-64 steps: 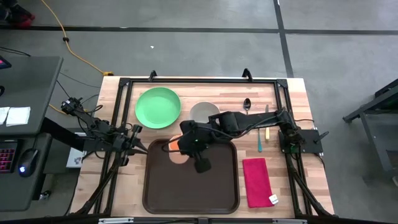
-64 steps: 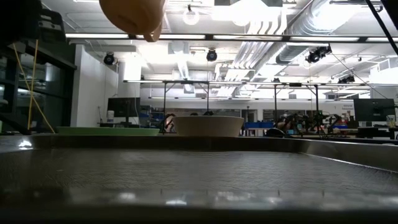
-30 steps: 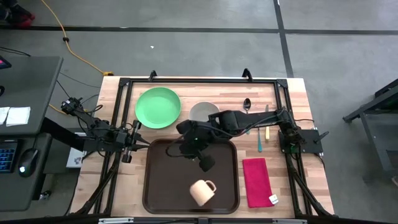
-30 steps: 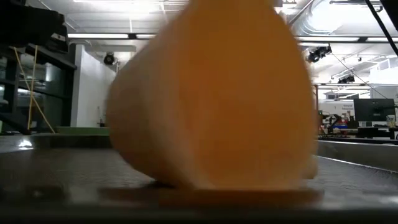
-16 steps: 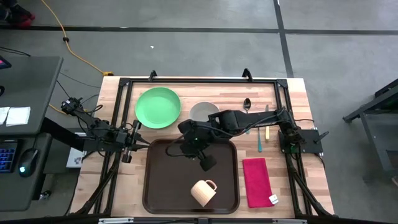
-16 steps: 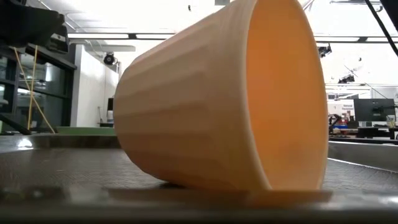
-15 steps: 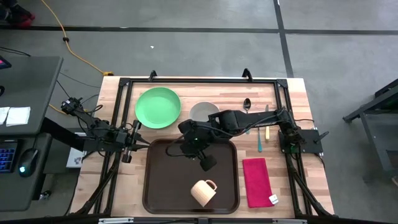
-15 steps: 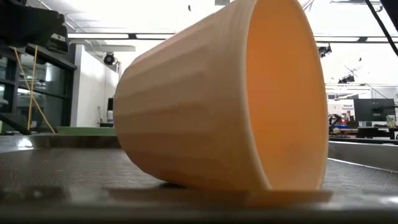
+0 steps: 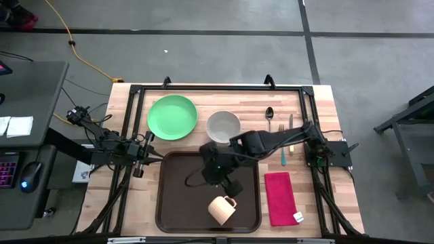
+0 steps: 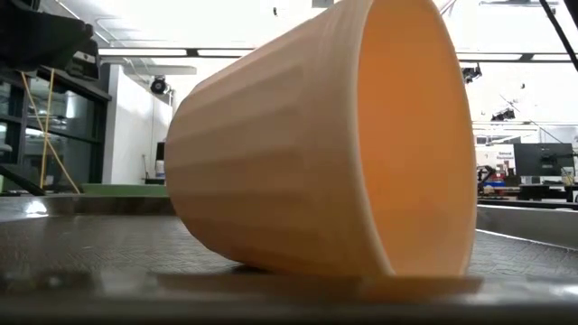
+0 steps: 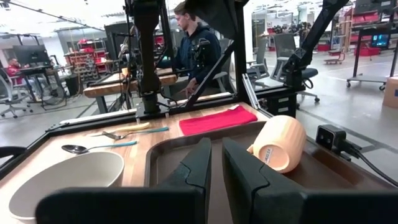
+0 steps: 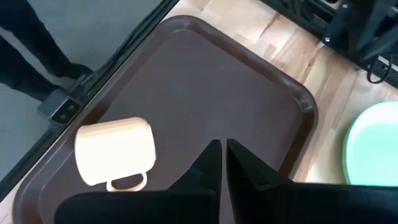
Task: Set up tray
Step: Put the light orange mug on the top left of the brown tray
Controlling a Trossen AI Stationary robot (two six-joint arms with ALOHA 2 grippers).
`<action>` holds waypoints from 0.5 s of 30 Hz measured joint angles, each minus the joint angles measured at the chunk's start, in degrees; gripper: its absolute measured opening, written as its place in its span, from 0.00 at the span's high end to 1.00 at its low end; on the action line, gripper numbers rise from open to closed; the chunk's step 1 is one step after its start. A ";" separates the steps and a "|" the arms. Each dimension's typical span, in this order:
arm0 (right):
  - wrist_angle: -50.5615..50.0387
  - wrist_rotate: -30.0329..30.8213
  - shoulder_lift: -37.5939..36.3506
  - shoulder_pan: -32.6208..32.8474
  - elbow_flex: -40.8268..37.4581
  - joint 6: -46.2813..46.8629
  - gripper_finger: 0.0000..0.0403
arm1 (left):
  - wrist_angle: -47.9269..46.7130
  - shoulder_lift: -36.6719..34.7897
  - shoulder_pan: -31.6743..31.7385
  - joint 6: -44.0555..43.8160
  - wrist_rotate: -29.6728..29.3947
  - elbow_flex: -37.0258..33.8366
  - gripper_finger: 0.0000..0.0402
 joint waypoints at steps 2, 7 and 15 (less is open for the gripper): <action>-0.30 0.13 0.00 0.84 0.00 0.82 1.00 | -0.44 0.02 0.00 -0.10 0.00 0.00 0.82; -0.60 0.14 0.00 2.75 0.00 4.60 1.00 | -1.33 0.02 0.00 -0.28 0.07 0.00 0.82; -0.60 2.56 0.00 6.20 0.00 8.38 1.00 | -1.31 0.02 0.00 -1.00 0.11 0.00 0.82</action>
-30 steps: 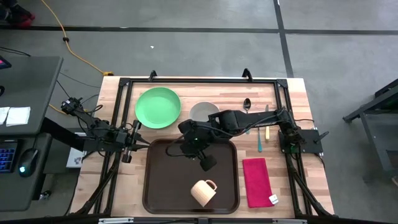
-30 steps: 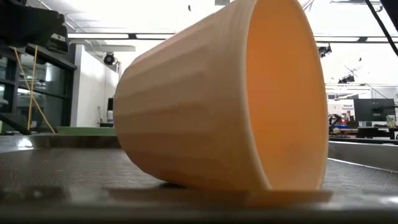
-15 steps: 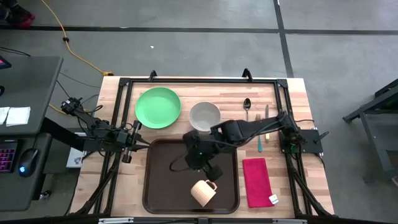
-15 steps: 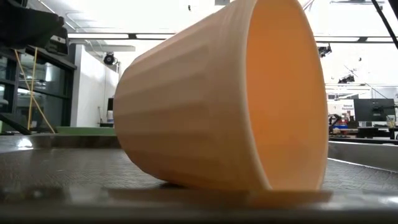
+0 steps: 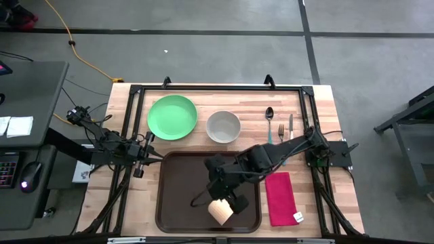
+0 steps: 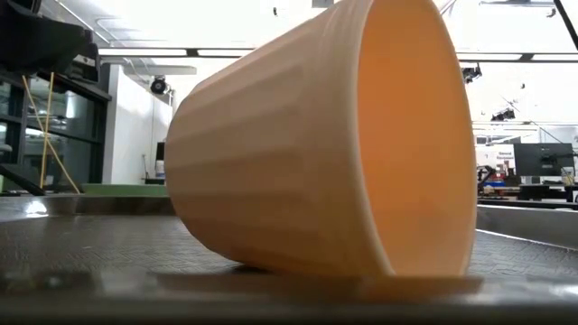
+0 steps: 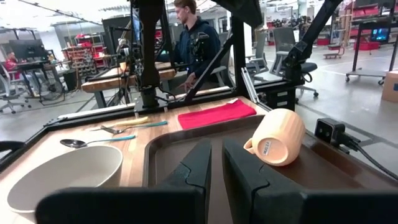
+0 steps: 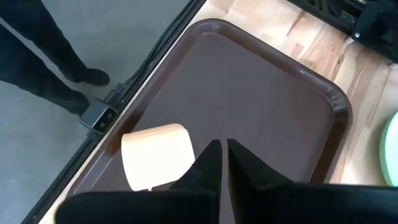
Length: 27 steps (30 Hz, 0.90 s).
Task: Set up tray
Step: Put the light orange mug on the top left of the brown tray
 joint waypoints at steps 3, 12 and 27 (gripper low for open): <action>0.03 0.30 0.00 1.18 0.00 1.44 1.00 | 0.00 0.00 0.00 -0.63 0.23 0.00 0.82; 0.01 2.37 0.00 5.07 0.00 7.13 1.00 | -0.01 0.00 0.00 -0.83 1.46 0.00 0.82; 0.71 5.53 -0.15 10.38 -2.55 17.41 1.00 | -0.09 0.00 0.00 -1.99 1.49 0.00 0.82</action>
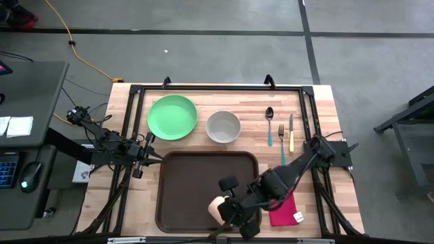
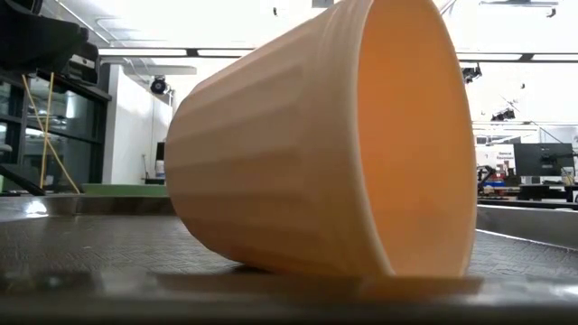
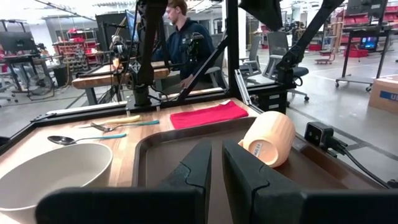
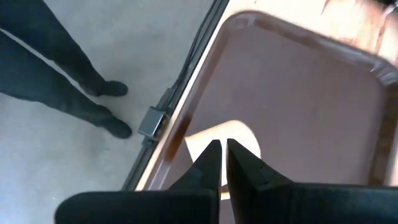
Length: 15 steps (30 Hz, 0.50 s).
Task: Set up tray
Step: Put the light orange mug on the top left of the brown tray
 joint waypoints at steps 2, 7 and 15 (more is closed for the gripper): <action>1.60 -0.74 0.06 0.77 -2.61 1.17 1.00 | -0.08 0.00 0.00 -0.02 0.00 0.00 0.82; 7.68 -1.18 0.11 2.60 -9.77 3.26 1.00 | -0.14 0.01 0.00 -0.13 0.00 0.00 0.82; 12.11 -0.82 0.09 4.35 -15.00 8.71 1.00 | -1.00 0.02 0.00 -1.22 0.00 0.07 0.82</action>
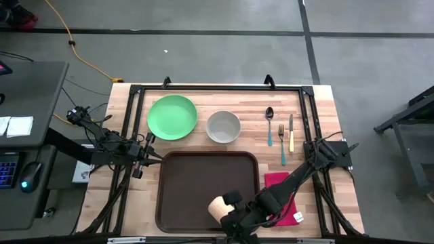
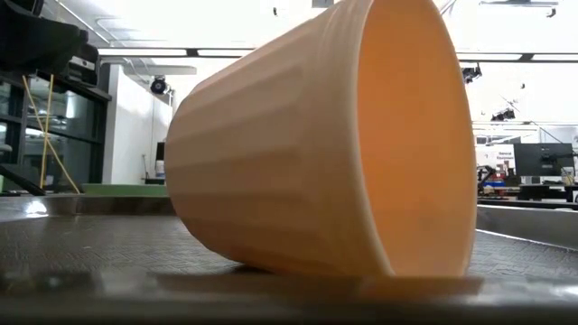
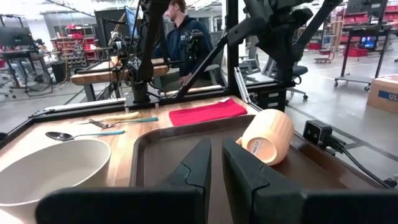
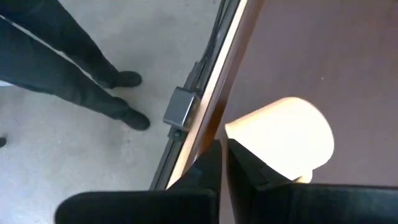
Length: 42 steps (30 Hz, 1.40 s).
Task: Set up tray
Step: Put the light orange mug on the top left of the brown tray
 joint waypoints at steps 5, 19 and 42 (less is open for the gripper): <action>1.46 -0.59 0.00 0.32 -2.37 0.31 1.00 | -0.07 0.00 0.00 -0.03 0.00 0.02 0.82; 0.08 1.48 -0.02 0.28 -6.93 0.93 1.00 | -0.18 0.00 -0.01 -0.07 0.00 0.02 0.82; -4.61 2.08 -0.07 0.53 -6.91 1.02 0.64 | -0.15 0.00 0.00 -0.18 -0.20 0.00 0.82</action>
